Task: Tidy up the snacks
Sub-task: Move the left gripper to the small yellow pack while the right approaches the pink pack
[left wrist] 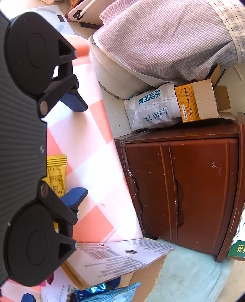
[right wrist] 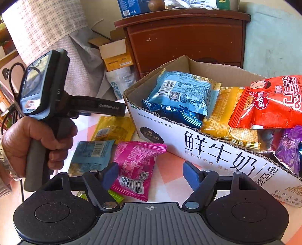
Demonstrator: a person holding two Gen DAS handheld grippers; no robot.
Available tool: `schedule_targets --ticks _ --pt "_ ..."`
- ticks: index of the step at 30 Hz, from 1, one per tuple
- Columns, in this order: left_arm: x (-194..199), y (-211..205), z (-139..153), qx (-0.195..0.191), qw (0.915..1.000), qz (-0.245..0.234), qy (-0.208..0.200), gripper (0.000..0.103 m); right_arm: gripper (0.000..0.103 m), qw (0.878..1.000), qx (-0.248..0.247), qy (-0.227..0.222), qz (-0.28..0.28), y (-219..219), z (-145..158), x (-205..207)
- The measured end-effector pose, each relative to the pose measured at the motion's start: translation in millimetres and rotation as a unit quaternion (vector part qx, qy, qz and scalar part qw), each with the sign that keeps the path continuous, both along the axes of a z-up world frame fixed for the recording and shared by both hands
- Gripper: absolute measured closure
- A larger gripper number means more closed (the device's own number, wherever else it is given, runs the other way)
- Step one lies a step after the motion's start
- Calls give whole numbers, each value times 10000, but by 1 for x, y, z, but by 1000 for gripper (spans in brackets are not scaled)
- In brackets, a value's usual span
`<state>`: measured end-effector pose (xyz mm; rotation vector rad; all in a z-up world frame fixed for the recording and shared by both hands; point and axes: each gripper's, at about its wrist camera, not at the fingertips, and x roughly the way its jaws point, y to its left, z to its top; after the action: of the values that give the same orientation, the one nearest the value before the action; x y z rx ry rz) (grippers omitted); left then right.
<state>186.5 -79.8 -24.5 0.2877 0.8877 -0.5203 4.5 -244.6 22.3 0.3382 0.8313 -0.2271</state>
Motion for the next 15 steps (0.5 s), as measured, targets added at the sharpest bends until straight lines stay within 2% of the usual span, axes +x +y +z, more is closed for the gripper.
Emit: schedule_targets --ticks 5,10,15 --pt "-19 17 3 58 9998 76 163 13 27 9994 340 6 0 3 -2 -1" --pt "-37 34 8 92 9991 236 339 13 27 9997 231 66 63 8 -2 2" --pt "-55 51 14 128 9981 283 524 15 27 9987 507 27 -82 7 -2 6"
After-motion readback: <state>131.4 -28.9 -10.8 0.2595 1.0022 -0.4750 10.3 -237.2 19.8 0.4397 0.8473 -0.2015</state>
